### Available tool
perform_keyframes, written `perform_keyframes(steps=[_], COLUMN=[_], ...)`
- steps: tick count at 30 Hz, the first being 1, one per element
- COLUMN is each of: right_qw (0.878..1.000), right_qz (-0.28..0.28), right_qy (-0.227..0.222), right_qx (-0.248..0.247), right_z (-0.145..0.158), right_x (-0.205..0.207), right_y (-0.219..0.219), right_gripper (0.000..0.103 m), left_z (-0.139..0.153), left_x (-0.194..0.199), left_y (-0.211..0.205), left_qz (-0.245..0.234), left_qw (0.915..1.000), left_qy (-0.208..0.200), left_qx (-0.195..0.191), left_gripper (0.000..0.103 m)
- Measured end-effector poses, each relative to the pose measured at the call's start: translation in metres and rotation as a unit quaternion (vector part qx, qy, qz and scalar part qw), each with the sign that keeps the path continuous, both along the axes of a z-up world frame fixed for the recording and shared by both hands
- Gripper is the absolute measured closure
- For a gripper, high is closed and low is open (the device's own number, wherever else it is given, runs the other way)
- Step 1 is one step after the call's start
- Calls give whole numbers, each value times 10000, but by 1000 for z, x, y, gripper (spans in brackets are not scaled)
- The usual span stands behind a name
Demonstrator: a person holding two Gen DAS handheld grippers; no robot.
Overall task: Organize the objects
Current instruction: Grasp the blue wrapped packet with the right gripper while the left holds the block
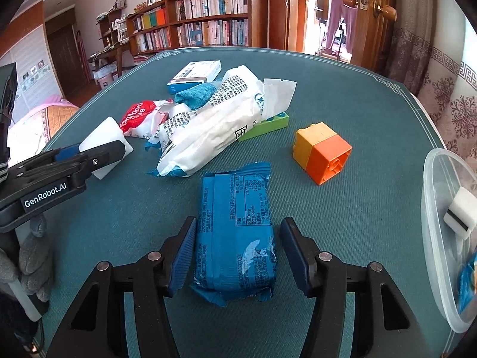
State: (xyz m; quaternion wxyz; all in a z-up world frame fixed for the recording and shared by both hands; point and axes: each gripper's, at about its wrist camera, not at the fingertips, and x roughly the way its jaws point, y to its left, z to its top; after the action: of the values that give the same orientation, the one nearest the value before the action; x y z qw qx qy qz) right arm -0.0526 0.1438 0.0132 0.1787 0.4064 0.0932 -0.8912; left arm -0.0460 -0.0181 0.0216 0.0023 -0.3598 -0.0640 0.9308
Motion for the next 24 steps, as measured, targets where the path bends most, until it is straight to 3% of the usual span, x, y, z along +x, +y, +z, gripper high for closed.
perform_keyframes(steps=[4,15,24], right_qw=[9998,9990,9962], right_qz=[-11,34,-219], right_qy=[134,54,285], right_qx=[133,-439,-797], right_z=[-1,8,34], right_x=[5,28,47], right_y=[-3,16,48], right_gripper=[59,61,61], left_z=[0,4,5], left_x=[0,2,6], left_y=[0,0,7], left_qz=[-2,10,-63], left_qw=[10000,10000,10000], left_qy=[3,76,59], left_qx=[2,-13,-7], left_gripper=[47,47,47])
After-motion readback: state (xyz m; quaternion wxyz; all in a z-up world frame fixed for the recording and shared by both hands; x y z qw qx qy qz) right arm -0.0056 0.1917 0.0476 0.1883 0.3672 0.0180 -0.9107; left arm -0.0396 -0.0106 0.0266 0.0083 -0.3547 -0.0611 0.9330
